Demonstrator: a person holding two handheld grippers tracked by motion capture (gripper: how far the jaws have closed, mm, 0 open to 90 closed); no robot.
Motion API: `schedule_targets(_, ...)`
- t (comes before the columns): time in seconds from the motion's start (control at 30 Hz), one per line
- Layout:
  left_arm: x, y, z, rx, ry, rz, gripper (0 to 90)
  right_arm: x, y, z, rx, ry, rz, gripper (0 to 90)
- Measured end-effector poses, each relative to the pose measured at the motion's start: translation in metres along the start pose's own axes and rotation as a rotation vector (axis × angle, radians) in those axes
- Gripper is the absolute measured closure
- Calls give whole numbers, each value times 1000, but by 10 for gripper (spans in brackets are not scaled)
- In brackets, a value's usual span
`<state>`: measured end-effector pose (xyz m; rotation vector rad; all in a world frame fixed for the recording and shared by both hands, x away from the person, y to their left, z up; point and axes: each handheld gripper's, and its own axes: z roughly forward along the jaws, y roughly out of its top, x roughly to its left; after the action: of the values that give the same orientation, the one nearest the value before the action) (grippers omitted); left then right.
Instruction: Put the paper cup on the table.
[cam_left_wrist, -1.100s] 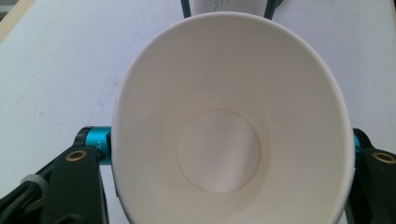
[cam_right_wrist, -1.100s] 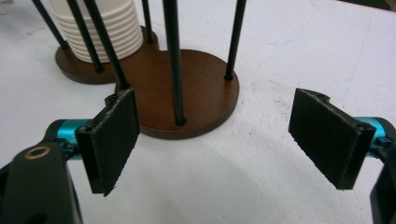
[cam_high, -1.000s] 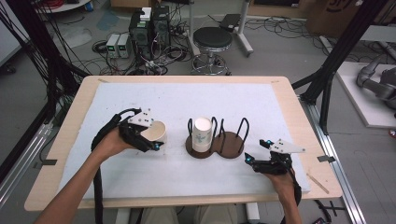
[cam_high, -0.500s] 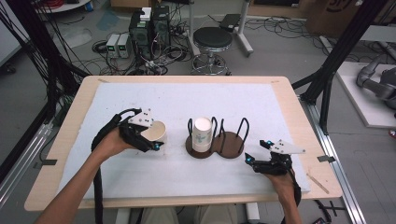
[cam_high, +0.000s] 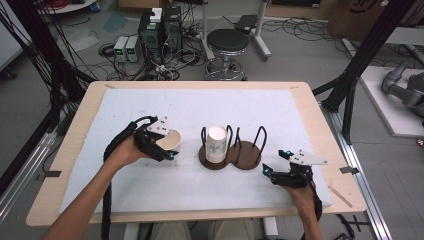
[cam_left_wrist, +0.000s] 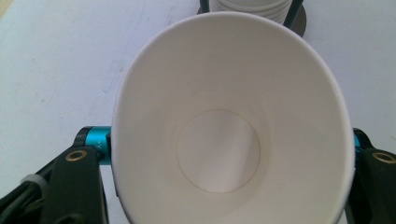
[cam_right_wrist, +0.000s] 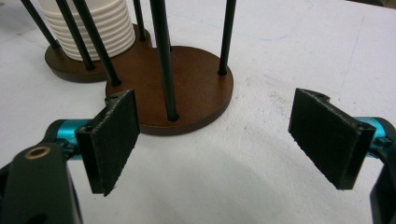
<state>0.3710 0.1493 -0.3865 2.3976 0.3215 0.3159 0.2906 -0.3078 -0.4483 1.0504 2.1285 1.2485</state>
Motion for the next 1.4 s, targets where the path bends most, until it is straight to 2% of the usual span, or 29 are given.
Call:
schedule_targets(0.2, 3, 1, 13, 17, -3, -10, 298, 1, 0, 0, 3, 4, 0, 166)
schedule_targets(0.37, 5, 1, 22, 55, -7, -5, 297, 1, 0, 0, -4, 3, -7, 167)
schedule_targets(0.43, 5, -1, 24, 51, -12, -17, 297, 1, 0, 0, -3, 3, -6, 167)
schedule_targets(0.67, 6, -9, 25, 49, -14, -37, 296, 0, 0, 0, -2, 5, -6, 167)
schedule_targets(0.77, 5, -11, 29, 82, -17, -27, 296, 0, -1, 0, -1, 6, -2, 167)
schedule_targets(0.8, 5, -11, 29, 71, -21, -39, 292, 1, -1, 0, -2, 6, 0, 167)
schedule_targets(1.0, 7, -12, 30, 71, -25, -45, 289, 0, -1, 0, -1, 7, 2, 167)
schedule_targets(1.1, 7, -13, 31, 78, -23, -54, 257, 1, 0, 0, 4, 6, -2, 167)
schedule_targets(1.13, 8, -13, 32, 82, -23, -39, 234, 1, 0, 0, 6, 7, 0, 167)
schedule_targets(1.2, 8, -14, 34, 85, -39, -39, 148, 1, 0, 0, 3, 6, -3, 167)
schedule_targets(1.3, 9, -14, 33, 63, -48, -45, 140, 0, -1, 0, -4, 7, -7, 167)
schedule_targets(1.4, 9, -16, 33, 72, -62, -57, 138, 0, 0, 0, -1, 8, -6, 167)
